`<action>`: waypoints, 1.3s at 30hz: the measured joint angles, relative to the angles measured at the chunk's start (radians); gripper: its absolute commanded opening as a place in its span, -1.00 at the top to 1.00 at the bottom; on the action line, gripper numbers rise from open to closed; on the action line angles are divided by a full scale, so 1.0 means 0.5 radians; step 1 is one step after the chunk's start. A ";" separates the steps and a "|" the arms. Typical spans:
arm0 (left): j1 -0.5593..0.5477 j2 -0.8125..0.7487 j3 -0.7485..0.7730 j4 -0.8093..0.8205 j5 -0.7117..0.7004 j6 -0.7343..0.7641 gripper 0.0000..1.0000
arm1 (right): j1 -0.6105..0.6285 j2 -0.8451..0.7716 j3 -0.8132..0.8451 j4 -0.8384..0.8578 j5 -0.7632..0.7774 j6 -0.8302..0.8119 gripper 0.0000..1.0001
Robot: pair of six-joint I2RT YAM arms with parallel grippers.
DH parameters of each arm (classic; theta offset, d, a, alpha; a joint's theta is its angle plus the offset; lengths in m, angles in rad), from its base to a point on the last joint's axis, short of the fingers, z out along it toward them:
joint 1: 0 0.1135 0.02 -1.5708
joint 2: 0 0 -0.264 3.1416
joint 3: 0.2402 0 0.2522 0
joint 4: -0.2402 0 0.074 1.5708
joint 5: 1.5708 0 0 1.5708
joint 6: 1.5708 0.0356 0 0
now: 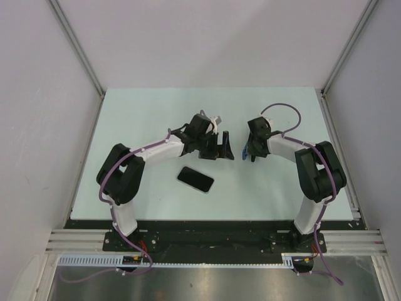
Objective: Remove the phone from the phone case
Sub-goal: Remove the phone case from the phone, then place the phone case at the center of the board.
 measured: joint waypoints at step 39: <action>0.223 -0.240 -0.092 -0.212 -0.133 0.052 -1.00 | -0.574 -0.263 -0.150 -0.058 -0.156 0.015 -0.66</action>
